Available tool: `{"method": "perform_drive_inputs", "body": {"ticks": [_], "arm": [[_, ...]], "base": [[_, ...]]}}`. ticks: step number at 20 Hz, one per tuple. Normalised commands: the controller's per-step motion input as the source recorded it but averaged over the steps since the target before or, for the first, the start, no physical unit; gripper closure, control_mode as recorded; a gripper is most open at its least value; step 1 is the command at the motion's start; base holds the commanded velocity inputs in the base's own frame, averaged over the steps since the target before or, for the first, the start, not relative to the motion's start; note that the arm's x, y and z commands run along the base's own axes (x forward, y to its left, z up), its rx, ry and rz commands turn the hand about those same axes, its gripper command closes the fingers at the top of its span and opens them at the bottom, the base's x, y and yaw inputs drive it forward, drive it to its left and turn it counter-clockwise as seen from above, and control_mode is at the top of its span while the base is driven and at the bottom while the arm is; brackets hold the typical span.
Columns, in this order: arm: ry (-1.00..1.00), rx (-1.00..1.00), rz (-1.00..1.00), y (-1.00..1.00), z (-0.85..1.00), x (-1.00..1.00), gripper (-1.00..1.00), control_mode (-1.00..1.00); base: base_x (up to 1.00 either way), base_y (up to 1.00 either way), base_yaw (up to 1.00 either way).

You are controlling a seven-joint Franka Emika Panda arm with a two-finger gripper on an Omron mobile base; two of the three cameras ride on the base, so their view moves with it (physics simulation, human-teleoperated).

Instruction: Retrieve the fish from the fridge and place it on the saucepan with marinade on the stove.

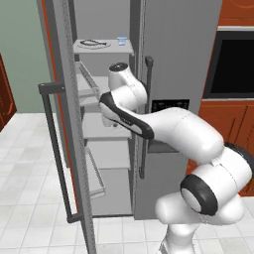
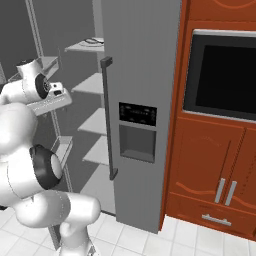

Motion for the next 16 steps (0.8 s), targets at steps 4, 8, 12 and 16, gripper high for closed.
{"method": "perform_drive_inputs", "body": {"ticks": [4,8,12,16], "arm": [[-0.56,0.16,0.08,0.05,-0.39,-0.13,-1.00,-1.00],[-0.27,0.34,0.01,0.00,-0.06,0.00,-1.00,-1.00],[-0.13,0.46,0.00,-0.08,-0.05,0.00,-1.00,-1.00],[-0.14,0.58,0.00,-0.18,-0.08,0.00,-1.00,-1.00]], "base": [[0.00,0.00,0.00],[0.00,0.00,0.00],[0.00,0.00,0.00],[0.00,0.00,0.00]]}}
